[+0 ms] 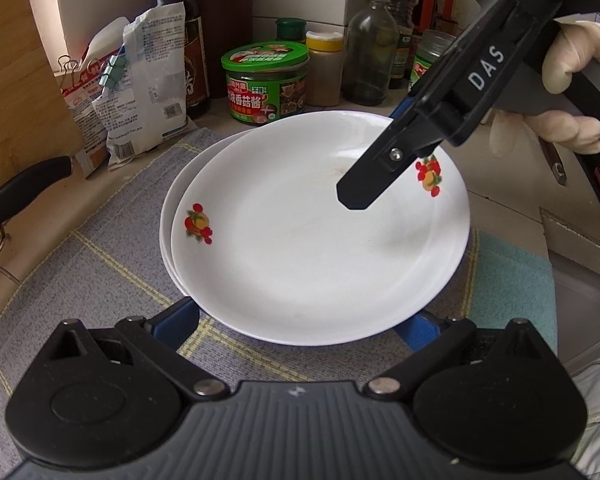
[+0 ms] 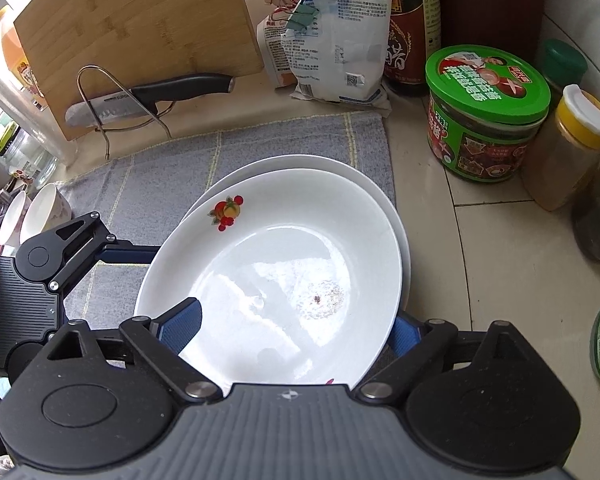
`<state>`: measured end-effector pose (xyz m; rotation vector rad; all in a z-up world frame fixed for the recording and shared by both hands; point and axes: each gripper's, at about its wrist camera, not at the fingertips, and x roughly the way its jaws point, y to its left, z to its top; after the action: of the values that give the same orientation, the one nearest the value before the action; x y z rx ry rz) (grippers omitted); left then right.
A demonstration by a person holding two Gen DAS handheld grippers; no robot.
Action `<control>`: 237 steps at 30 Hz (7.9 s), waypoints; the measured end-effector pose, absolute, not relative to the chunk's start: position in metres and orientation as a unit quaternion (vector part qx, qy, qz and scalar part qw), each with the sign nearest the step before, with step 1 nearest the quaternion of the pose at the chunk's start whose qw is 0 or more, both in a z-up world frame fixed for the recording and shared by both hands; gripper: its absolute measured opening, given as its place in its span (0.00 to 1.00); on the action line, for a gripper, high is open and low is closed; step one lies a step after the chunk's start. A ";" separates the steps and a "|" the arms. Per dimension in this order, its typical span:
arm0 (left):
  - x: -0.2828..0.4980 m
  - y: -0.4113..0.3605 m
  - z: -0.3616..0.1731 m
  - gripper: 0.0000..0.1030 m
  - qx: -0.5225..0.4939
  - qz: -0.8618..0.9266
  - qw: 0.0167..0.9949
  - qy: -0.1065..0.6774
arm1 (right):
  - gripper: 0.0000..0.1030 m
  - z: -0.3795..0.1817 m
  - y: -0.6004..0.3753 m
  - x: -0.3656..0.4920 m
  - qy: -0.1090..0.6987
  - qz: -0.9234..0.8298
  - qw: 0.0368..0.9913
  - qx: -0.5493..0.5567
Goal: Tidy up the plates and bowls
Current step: 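Lower the plate onto the stack and open the right gripper, then withdraw the right gripper from the plate stack, then move the left gripper toward the rim of the nearest white flower bowl, then close the left gripper on the bowl rim and lift it, then carry the bowl with the left gripper toward the plate stack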
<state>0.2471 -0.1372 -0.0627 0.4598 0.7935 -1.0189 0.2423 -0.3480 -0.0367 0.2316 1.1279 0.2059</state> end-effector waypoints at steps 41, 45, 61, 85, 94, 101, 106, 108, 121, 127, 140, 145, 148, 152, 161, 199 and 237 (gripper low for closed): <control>0.190 -0.074 -0.033 0.99 0.084 -0.330 0.891 0.300 | 1.00 -0.018 -0.302 0.198 0.401 0.089 0.912 -0.007; 0.172 -0.047 -0.026 0.99 0.057 -0.266 0.914 0.301 | 1.00 -0.021 -0.281 0.194 0.378 0.112 0.919 -0.031; 0.105 0.092 -0.049 0.99 0.031 -0.185 0.926 0.329 | 1.00 -0.021 -0.162 0.180 0.387 0.161 0.908 -0.028; 0.096 0.235 -0.075 0.99 0.029 -0.130 0.927 0.351 | 1.00 -0.031 0.015 0.165 0.419 0.216 0.878 -0.079; 0.113 0.229 -0.072 0.99 0.038 -0.105 0.919 0.379 | 1.00 -0.056 0.012 0.188 0.421 0.270 0.860 -0.104; 0.114 0.223 -0.071 0.99 0.051 -0.084 0.914 0.392 | 1.00 -0.080 0.024 0.203 0.433 0.318 0.836 -0.112; 0.120 0.226 -0.078 0.99 0.050 -0.087 0.905 0.413 | 1.00 -0.087 0.037 0.206 0.435 0.335 0.827 -0.120; 0.122 0.229 -0.083 0.99 0.049 -0.093 0.901 0.421 | 1.00 -0.088 0.040 0.206 0.433 0.332 0.828 -0.125; 0.122 0.238 -0.092 1.00 0.069 -0.145 0.903 0.399 | 1.00 -0.095 0.055 0.189 0.413 0.289 0.851 -0.149; 0.125 0.241 -0.092 1.00 0.082 -0.175 0.900 0.390 | 1.00 -0.096 0.054 0.184 0.402 0.264 0.867 -0.131; 0.128 0.274 -0.043 0.99 0.106 -0.200 0.899 0.375 | 1.00 -0.095 0.062 0.176 0.391 0.267 0.872 -0.129; 0.151 0.280 -0.028 0.99 0.084 -0.219 0.899 0.369 | 1.00 -0.086 0.082 0.170 0.361 0.289 0.874 -0.147; 0.167 0.278 -0.025 0.99 0.069 -0.240 0.894 0.371 | 1.00 -0.082 0.093 0.170 0.348 0.300 0.875 -0.154; 0.185 0.270 -0.027 0.99 0.073 -0.263 0.885 0.378 | 1.00 -0.080 0.105 0.171 0.331 0.304 0.878 -0.166; 0.213 0.255 -0.038 0.90 0.096 -0.300 0.856 0.410 | 0.95 -0.076 0.117 0.171 0.314 0.312 0.880 -0.173; 0.227 0.195 -0.030 0.82 0.113 -0.388 0.816 0.414 | 0.87 -0.057 0.070 0.157 0.330 0.265 0.893 -0.155; 0.254 0.039 -0.053 0.82 0.142 -0.506 0.764 0.375 | 0.87 -0.070 -0.060 0.154 0.383 0.092 0.913 -0.110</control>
<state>0.2545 0.0389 -0.0534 0.3087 0.8148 -1.1003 0.1544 -0.0599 -0.0697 -0.2271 0.7881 0.1894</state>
